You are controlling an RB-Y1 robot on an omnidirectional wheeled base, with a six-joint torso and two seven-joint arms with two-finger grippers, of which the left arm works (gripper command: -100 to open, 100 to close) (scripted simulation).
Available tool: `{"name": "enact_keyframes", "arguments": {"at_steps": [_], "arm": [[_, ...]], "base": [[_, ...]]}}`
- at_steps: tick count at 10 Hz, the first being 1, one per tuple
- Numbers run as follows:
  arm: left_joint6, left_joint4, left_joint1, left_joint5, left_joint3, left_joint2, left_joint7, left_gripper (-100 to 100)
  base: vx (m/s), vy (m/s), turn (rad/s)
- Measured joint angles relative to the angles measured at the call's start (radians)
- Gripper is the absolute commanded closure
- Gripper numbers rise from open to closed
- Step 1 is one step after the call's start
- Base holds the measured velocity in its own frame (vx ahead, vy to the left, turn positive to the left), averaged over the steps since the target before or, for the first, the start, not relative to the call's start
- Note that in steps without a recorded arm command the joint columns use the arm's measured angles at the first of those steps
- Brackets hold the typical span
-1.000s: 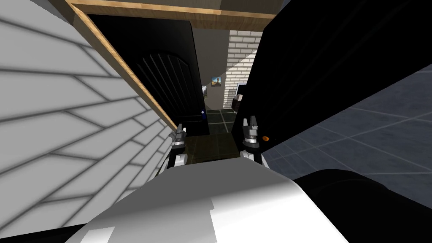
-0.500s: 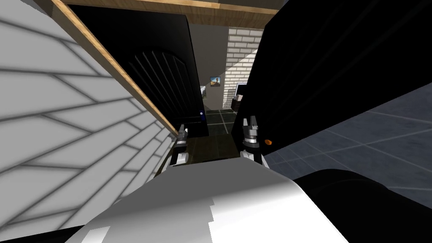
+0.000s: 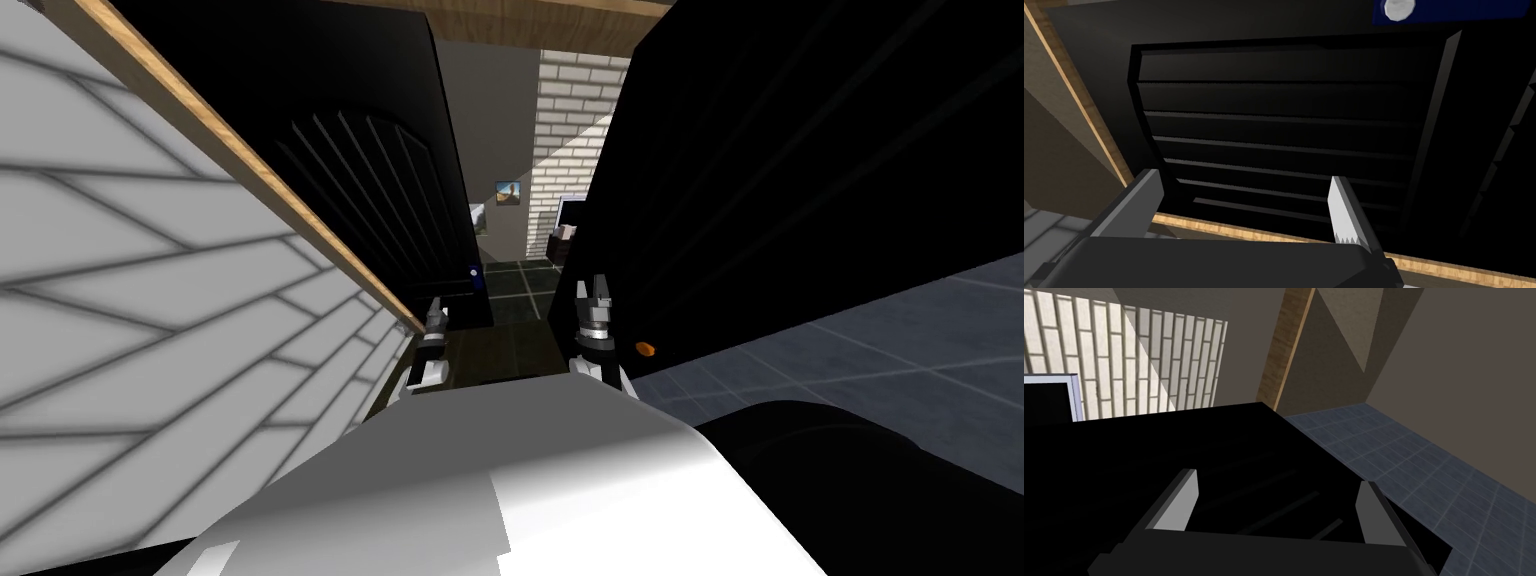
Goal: Pull the door open
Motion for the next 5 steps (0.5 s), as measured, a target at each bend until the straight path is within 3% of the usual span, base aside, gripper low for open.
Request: {"name": "enact_keyframes", "arguments": {"at_steps": [5], "arm": [[0.019, 0.112, -0.058, 0.016, 0.008, 0.006, 0.022, -100]], "base": [[0.126, -0.018, -0.033]]}}
